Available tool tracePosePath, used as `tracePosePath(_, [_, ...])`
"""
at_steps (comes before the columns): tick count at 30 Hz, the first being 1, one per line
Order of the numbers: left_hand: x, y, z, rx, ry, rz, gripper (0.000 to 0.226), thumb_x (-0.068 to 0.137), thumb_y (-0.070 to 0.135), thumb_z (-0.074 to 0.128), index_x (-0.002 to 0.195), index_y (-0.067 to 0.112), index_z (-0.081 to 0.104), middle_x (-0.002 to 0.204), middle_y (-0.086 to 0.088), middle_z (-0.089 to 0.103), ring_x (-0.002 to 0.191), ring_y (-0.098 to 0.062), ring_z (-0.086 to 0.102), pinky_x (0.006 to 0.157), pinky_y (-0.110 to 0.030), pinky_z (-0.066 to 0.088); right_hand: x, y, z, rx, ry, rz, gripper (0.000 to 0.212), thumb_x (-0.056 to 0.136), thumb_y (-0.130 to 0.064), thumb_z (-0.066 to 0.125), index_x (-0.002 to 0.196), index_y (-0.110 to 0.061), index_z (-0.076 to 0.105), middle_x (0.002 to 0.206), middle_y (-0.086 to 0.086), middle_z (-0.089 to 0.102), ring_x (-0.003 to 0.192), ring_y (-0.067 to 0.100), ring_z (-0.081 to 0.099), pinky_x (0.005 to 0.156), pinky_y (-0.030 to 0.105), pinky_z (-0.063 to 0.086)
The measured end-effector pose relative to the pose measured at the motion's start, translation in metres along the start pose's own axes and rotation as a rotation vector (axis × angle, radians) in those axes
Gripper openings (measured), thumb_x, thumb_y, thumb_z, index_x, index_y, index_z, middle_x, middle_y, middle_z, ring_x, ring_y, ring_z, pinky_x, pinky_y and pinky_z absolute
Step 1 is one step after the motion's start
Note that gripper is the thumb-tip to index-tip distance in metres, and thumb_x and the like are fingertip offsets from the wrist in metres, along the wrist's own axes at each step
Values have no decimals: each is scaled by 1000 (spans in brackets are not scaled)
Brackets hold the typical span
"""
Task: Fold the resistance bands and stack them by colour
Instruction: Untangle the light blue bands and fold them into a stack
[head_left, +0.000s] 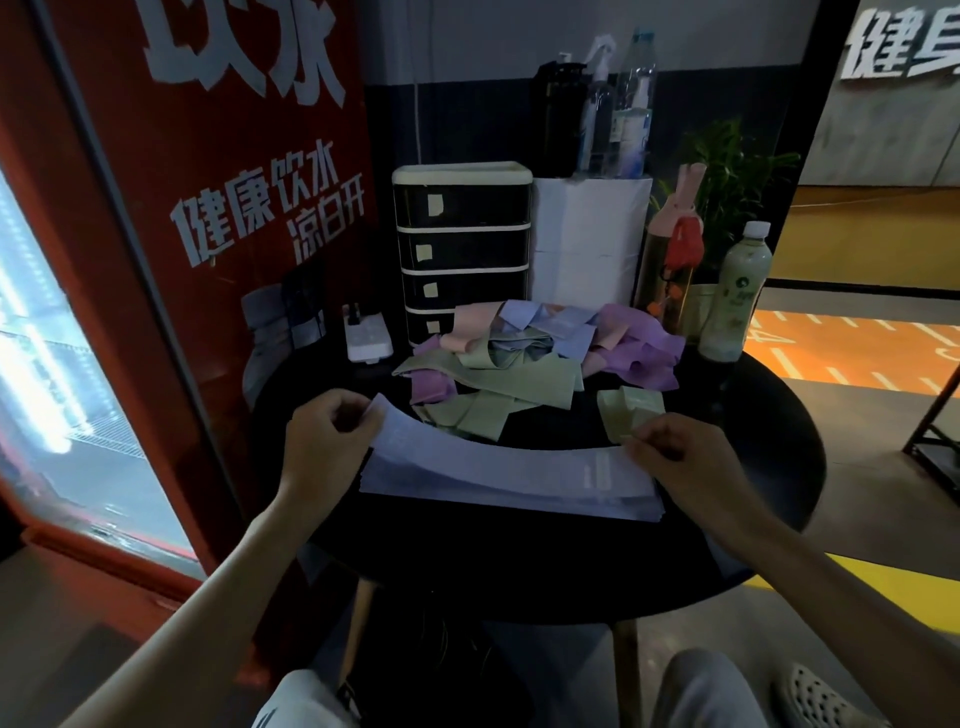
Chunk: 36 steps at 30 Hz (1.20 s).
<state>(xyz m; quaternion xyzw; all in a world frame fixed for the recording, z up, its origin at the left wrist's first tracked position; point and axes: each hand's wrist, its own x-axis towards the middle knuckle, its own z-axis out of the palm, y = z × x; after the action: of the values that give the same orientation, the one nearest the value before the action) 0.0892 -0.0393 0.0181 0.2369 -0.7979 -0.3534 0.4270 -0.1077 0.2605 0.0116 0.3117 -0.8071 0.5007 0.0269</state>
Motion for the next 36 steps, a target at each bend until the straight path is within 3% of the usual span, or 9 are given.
tracePosePath(4, [-7,-6,2,5,-23,-15,17,89,16,72,77,25,63,77,4,66,70,4,60,61,-11,44,-2,1,0,-68,17,21,7,88,-19,68,84,-16,72,81,-5,71,79,6,66,67,22,49])
tracePosePath(7, [-11,-9,5,4,-38,-55,8,90,17,71,84,15,66,81,1,65,71,3,58,61,-11,44,-7,2,1,-79,20,27,8,89,-18,67,88,-14,74,85,-6,71,80,2,64,64,12,44])
tracePosePath(14, [-17,-16,9,-12,-56,-90,7,90,17,72,84,15,67,80,0,66,75,-10,61,66,-23,47,-15,10,5,-113,60,37,8,91,-15,64,88,-19,70,84,-13,65,81,-1,60,62,11,40])
tracePosePath(24, [-19,-20,8,2,-77,-122,7,88,14,73,82,14,69,76,-3,66,69,-13,59,63,-21,46,-15,15,9,-104,79,15,8,90,-9,65,85,-13,70,81,-8,65,77,1,59,61,5,41])
tracePosePath(36, [-18,-21,10,77,-124,-128,8,84,12,76,84,15,68,78,-7,62,70,-16,55,65,-24,43,-15,18,8,-137,72,16,7,93,-14,62,90,-16,68,86,-6,66,78,0,58,60,9,42])
